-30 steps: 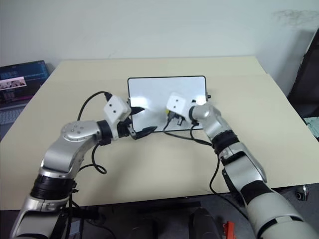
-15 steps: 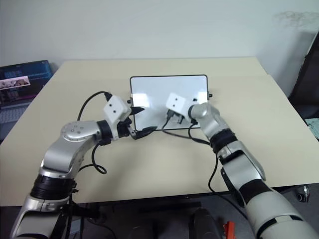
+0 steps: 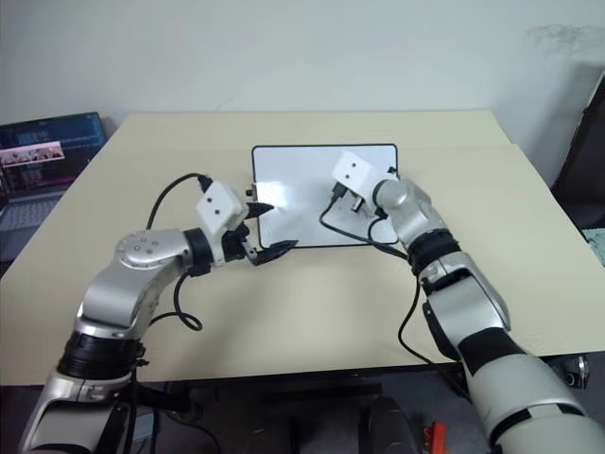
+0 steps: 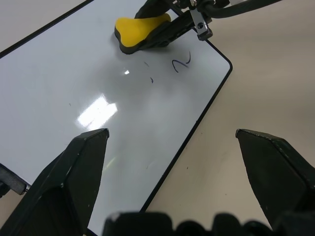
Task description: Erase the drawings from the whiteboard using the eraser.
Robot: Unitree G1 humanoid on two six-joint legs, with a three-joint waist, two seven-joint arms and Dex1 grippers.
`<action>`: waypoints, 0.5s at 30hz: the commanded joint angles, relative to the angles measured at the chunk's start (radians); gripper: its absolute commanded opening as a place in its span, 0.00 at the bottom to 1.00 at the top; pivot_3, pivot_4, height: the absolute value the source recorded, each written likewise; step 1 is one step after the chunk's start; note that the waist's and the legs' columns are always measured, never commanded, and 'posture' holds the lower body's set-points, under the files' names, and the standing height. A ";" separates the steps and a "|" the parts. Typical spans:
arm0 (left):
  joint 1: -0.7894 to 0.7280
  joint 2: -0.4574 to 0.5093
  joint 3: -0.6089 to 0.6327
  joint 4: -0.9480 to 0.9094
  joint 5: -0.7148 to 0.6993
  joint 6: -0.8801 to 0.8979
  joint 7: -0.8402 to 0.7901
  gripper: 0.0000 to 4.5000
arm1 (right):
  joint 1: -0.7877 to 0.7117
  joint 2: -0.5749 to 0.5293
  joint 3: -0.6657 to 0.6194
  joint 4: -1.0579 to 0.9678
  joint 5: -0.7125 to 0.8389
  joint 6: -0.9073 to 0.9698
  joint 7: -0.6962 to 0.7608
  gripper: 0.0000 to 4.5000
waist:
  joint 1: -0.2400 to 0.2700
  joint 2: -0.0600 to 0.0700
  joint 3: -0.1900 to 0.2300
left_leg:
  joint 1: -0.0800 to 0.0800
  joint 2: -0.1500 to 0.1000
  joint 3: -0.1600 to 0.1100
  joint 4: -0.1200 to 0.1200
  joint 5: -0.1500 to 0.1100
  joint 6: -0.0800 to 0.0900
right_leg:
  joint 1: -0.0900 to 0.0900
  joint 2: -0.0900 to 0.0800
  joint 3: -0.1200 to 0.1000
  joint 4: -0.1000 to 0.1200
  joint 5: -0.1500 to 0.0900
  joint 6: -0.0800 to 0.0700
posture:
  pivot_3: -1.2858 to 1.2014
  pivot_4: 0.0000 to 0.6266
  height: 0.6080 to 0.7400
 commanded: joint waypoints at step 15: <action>0.036 0.058 0.054 0.004 -0.004 -0.021 -0.008 1.00 | 0.157 -0.004 0.076 -0.170 -0.027 0.134 0.175 0.22 | -0.019 0.000 0.000 | 0.001 0.000 0.000 -0.005 0.000 -0.001 | -0.001 0.000 0.000 -0.001 0.000 0.001 | 0.52 0.24 1.00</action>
